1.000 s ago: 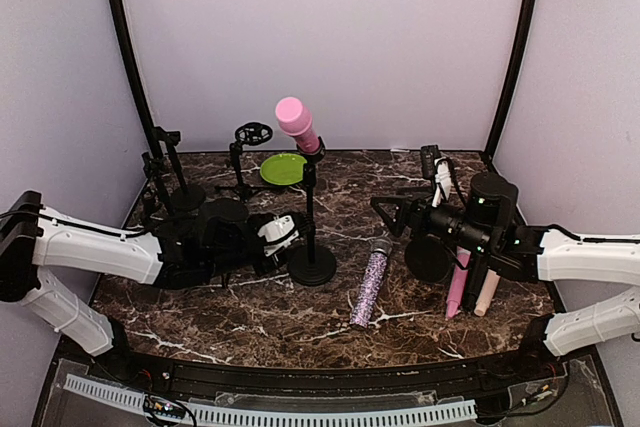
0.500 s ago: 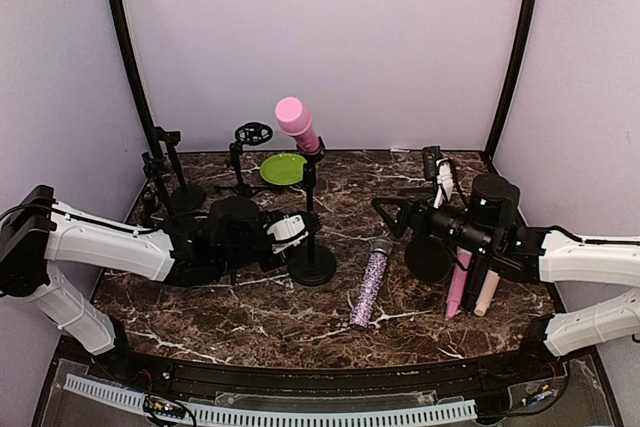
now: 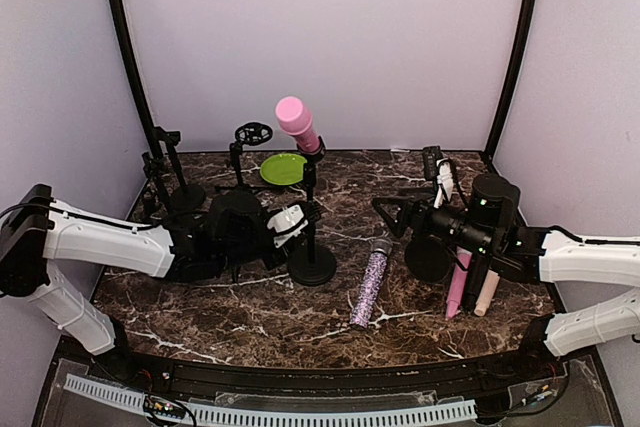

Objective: Remove the microphone from the stand
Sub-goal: Unscrew the knob on the microphone stand.

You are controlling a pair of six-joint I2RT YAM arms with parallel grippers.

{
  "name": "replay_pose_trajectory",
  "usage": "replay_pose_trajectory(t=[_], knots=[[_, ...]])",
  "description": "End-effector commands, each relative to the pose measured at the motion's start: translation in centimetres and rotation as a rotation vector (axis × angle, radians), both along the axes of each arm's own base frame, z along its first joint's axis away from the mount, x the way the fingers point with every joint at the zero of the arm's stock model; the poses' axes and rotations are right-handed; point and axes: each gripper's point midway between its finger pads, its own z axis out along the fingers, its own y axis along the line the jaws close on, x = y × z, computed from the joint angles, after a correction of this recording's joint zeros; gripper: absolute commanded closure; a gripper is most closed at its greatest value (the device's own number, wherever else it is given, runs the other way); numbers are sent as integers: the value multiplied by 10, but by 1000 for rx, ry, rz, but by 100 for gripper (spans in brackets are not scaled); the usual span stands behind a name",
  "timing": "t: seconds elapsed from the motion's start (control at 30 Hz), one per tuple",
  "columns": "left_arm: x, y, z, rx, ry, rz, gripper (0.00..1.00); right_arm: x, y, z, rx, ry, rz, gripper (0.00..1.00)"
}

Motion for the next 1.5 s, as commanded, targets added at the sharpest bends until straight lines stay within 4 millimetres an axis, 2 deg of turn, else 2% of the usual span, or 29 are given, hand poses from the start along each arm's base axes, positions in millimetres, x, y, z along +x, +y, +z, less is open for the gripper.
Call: replay_pose_trajectory(t=[0.0, 0.5, 0.73, 1.17, 1.47], knots=[[-4, 0, 11, -125, 122, 7, 63, -3, 0, 12, 35, -22, 3, 13], [-12, 5, 17, -471, 491, 19, 55, -2, 1, 12, 39, -14, 2, 13], [-8, 7, 21, -577, 585, 55, 66, -3, 0, 9, 42, -6, -1, 13], [1, 16, 9, -675, 692, 133, 76, -4, -2, 10, 43, -7, -1, 13], [2, 15, -3, -728, 772, 164, 88, -4, -1, 10, 42, -5, 1, 13]])
